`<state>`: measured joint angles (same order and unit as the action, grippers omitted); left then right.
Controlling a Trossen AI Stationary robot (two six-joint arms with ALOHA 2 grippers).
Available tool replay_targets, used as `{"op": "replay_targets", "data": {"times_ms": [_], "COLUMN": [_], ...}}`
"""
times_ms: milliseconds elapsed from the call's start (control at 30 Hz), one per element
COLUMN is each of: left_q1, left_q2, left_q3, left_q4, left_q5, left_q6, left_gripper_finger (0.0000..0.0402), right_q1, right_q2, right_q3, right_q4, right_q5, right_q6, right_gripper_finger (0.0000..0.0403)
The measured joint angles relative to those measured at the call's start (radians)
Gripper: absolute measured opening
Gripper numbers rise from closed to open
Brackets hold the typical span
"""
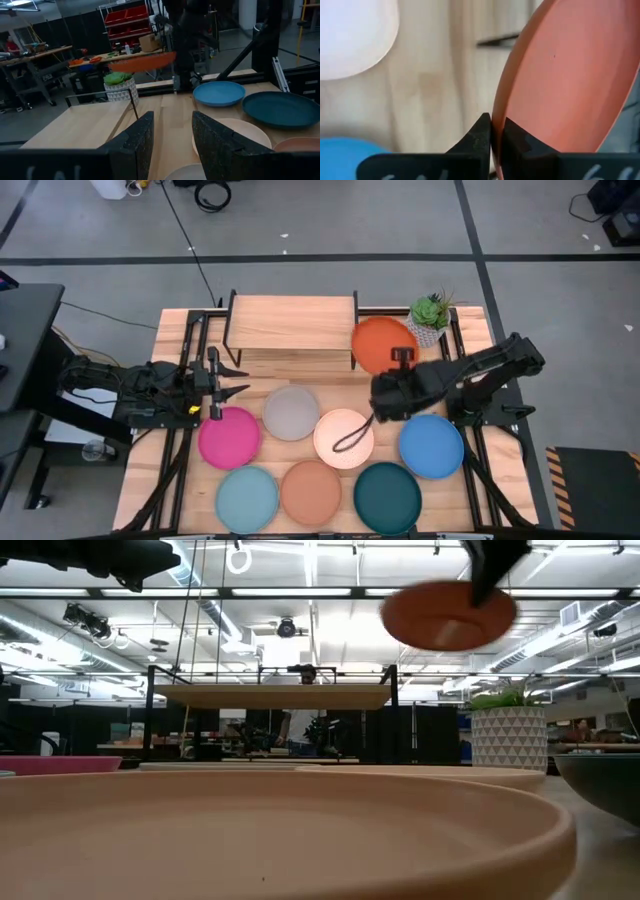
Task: Place and stack plates onto a shelf
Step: Put the orange plate on the shelf
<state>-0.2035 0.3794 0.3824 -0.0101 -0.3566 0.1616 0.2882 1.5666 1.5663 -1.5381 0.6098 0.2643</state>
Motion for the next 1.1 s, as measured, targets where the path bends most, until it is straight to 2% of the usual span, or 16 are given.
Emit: {"op": "replay_targets", "data": {"times_ms": [133,267,433,533,633,800,1100], "left_q1": [0.011,0.016,0.016,0.017,0.016,0.016,0.016], "left_q2": [0.0,0.0,0.011,0.029,0.053,0.109,0.227], "left_q3": [0.0,0.002,0.135,0.215,0.258,0.291,0.408], "left_q4": [0.0,-0.013,-0.272,-0.418,-0.486,-0.531,-0.652], "left_q5": [-0.011,-0.053,-0.185,-0.222,-0.228,-0.227,-0.199], "left_q6": [-0.049,-0.079,-0.128,-0.186,-0.236,-0.293,-0.335], "left_gripper_finger": [0.0142,0.0142,0.0142,0.0142,0.0142,0.0142,0.0142], "right_q1": [-0.108,-0.216,-0.337,-0.392,-0.429,-0.46,-0.45], "right_q2": [0.037,0.072,0.141,0.191,0.239,0.299,0.309], "right_q3": [0.088,0.103,0.103,0.103,0.103,0.102,0.102], "right_q4": [0.099,0.35,0.542,0.604,0.629,0.601,0.558], "right_q5": [0.027,-0.019,-0.108,-0.113,-0.127,-0.135,-0.134], "right_q6": [-0.221,-0.52,-0.738,-0.815,-0.862,-0.892,-0.896], "right_gripper_finger": [0.0028,0.003,0.003,0.0031,0.0031,0.0031,0.0041]}}
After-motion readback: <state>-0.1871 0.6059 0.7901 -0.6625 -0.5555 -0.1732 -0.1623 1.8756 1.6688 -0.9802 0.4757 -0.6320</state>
